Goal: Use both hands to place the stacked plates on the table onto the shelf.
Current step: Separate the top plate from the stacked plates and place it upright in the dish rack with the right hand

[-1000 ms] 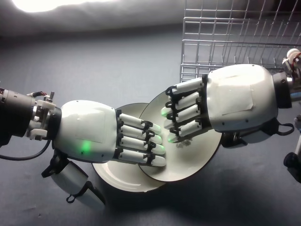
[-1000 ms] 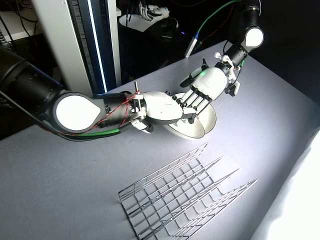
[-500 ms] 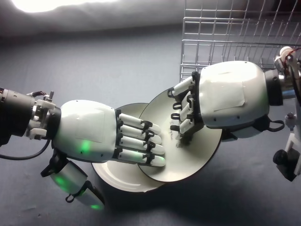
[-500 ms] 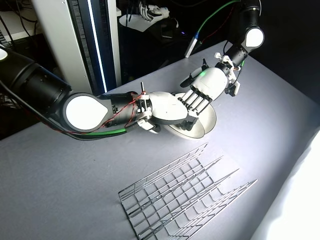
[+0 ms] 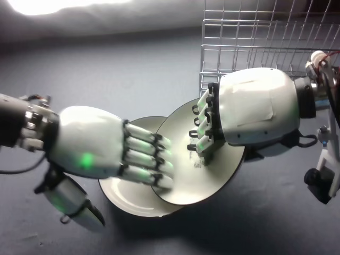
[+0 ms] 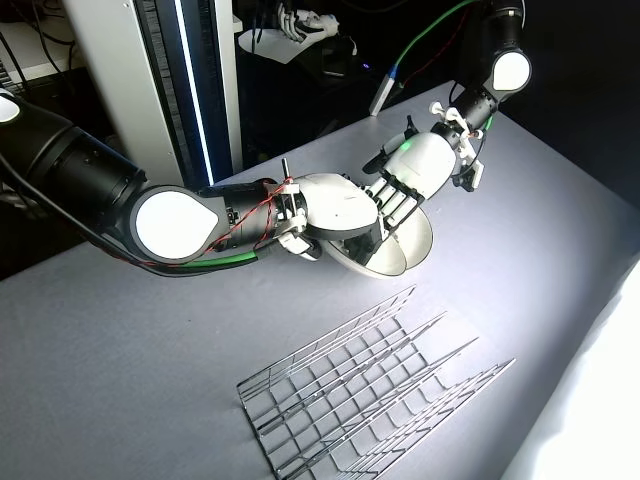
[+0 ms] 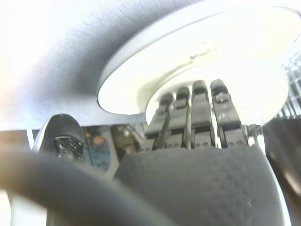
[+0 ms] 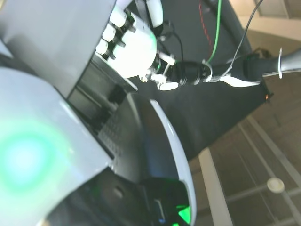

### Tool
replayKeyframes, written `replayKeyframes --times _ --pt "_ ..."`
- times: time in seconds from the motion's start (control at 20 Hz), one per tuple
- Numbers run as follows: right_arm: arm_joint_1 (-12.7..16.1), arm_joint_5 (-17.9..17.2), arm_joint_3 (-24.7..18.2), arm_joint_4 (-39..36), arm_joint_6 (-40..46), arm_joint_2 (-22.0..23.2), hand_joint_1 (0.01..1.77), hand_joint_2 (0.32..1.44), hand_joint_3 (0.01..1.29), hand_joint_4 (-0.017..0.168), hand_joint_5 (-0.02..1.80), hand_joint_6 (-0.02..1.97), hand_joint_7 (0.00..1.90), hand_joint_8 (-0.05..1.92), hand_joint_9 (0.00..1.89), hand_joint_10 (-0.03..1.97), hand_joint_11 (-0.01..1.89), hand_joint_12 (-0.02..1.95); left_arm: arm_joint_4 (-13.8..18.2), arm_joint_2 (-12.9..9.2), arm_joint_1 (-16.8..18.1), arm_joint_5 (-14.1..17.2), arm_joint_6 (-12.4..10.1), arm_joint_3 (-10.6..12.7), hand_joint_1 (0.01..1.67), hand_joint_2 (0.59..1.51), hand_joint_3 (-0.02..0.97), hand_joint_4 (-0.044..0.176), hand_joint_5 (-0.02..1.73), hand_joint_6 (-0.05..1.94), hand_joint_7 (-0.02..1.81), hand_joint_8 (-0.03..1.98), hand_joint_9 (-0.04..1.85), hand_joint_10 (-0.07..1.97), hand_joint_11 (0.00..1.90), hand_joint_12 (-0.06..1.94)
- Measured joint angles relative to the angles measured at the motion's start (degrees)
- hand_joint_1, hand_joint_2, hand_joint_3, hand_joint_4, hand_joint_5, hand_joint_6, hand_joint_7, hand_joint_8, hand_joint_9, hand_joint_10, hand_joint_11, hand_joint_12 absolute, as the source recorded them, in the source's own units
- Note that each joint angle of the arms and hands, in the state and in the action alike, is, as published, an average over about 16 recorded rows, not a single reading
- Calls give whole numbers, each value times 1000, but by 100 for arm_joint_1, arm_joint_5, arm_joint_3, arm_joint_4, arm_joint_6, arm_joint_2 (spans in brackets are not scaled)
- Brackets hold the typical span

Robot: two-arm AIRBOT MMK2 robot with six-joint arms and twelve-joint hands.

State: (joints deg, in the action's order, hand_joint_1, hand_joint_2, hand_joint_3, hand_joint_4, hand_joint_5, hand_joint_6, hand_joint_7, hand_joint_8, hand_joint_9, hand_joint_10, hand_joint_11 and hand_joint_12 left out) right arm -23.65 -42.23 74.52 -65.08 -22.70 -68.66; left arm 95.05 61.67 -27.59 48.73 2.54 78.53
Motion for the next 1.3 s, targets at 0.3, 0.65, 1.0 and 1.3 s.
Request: replayKeyframes --times 0.3,0.65,1.0,1.3 --pt "229 3 -18 130 41 -12 1296 928 14 1 964 572 1067 499 1051 876 923 882 -131 -481 270 -33 -32 -235 16 1161 10 2 7 12 16 7 20 5 15 11" --pt "600 49 -105 515 161 12 1327 930 14 5 1002 742 1117 605 1052 922 904 899 -197 -1093 496 -116 -76 -440 15 1161 10 2 14 19 18 8 20 4 14 12" --pt "988 304 -274 1294 350 71 1341 933 15 2 1018 827 1136 691 1040 965 880 947 -174 -1608 541 -237 -82 -508 15 1166 9 2 19 19 21 8 19 5 14 12" --pt "1332 904 -393 2288 498 115 1348 933 15 -2 1014 822 1139 706 1034 981 863 982 -179 -1949 441 -273 -86 -502 14 1171 9 2 21 19 18 8 19 5 14 12"
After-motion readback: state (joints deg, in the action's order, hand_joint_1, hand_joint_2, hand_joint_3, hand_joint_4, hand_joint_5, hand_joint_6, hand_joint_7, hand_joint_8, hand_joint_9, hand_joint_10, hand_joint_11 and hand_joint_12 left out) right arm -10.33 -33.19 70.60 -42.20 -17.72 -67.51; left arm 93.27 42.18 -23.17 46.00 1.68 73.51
